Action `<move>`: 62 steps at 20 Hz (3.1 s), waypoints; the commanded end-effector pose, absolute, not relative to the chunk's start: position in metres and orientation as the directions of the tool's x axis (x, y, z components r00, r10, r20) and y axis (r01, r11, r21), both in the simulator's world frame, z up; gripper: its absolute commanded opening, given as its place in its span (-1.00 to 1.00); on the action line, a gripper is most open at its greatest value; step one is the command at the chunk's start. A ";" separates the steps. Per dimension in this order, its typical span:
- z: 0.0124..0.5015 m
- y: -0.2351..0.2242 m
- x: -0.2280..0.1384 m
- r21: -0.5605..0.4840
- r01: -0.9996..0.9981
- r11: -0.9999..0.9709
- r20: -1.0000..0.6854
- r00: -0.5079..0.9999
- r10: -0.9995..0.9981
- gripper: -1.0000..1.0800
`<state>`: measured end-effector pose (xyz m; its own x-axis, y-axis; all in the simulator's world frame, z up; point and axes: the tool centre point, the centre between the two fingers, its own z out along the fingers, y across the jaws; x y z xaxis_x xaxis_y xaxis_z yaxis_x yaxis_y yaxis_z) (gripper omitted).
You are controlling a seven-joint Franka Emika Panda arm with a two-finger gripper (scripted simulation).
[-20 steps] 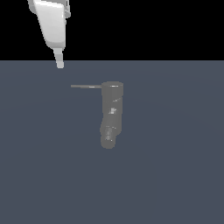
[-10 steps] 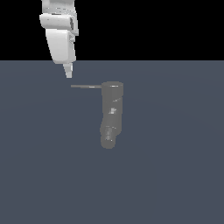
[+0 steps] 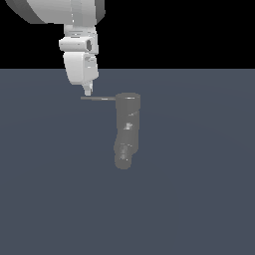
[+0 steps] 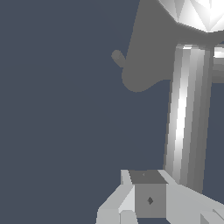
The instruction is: Turn on the faucet by rotating a designated handle.
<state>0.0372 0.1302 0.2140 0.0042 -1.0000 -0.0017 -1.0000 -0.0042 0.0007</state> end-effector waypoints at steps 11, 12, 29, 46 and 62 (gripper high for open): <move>0.202 0.121 0.056 0.000 -0.997 0.079 0.000 -0.079 -0.997 -1.00; 0.202 0.121 0.056 0.000 -0.997 0.079 0.000 -0.079 -0.997 -1.00; 0.202 0.123 0.012 0.000 -0.997 0.079 0.000 -0.079 -0.997 -1.00; 0.202 0.126 -0.041 0.000 -0.997 0.079 0.000 -0.079 -0.997 -1.00; 0.202 0.099 -0.071 -0.002 -0.996 0.085 0.000 -0.085 -0.996 -1.00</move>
